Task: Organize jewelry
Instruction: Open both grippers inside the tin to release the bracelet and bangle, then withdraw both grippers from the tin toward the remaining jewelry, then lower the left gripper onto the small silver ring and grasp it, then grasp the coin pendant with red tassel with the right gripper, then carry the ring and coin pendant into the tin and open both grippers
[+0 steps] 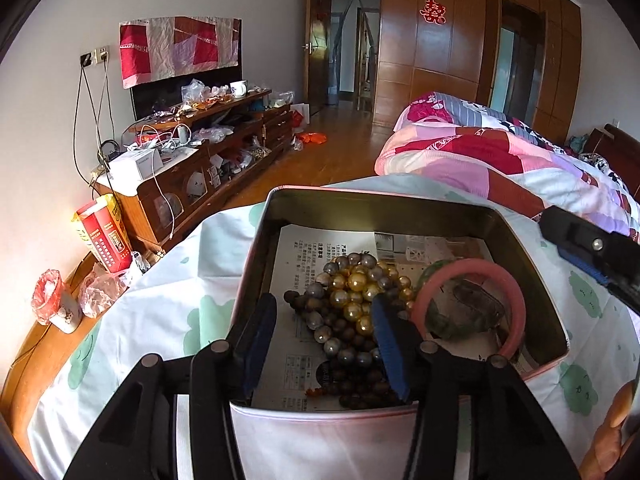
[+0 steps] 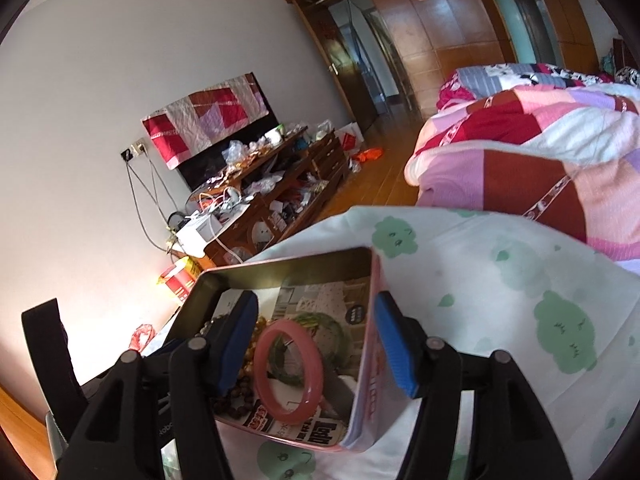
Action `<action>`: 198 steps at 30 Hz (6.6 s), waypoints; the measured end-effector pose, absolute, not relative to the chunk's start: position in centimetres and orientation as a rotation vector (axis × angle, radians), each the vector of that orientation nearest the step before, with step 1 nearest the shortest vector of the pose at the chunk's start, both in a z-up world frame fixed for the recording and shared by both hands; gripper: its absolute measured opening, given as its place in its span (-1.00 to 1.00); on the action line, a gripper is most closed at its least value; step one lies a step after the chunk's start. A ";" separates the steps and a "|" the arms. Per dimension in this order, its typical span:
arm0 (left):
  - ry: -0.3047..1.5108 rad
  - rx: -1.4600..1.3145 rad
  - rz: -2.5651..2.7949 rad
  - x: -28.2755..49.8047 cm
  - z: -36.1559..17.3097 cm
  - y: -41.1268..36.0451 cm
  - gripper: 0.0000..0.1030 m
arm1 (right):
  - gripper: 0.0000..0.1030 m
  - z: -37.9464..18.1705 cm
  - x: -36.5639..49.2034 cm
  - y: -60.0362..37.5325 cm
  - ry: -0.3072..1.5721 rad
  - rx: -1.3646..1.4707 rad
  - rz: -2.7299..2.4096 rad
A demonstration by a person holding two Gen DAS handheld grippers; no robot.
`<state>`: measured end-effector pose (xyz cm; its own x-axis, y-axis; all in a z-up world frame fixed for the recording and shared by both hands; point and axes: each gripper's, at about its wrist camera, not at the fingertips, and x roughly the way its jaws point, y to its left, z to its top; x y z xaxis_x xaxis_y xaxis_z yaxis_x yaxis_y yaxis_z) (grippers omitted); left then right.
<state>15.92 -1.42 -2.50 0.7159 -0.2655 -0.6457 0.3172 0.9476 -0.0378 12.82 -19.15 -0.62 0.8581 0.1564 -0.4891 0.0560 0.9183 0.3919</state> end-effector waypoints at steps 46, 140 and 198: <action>0.783 -0.026 -0.410 1.5 -1.6 6.1 -0.01 | 0.24 -2.1 0.5 -19.4 0.635 0.303 -0.017; 0.691 -0.014 -0.416 -1.2 -0.9 7.2 -0.63 | 0.21 -5.6 -1.6 -9.4 0.959 -0.028 0.398; 0.675 0.032 -0.400 13.6 -2.2 0.4 -0.63 | -0.77 -2.7 14.7 -15.4 0.742 0.339 0.357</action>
<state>13.63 0.43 -2.19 0.7074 -0.3502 -0.6140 0.3707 0.9234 -0.0996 14.71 -15.38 -2.69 0.6828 0.4292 -0.5912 -0.1938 0.8866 0.4199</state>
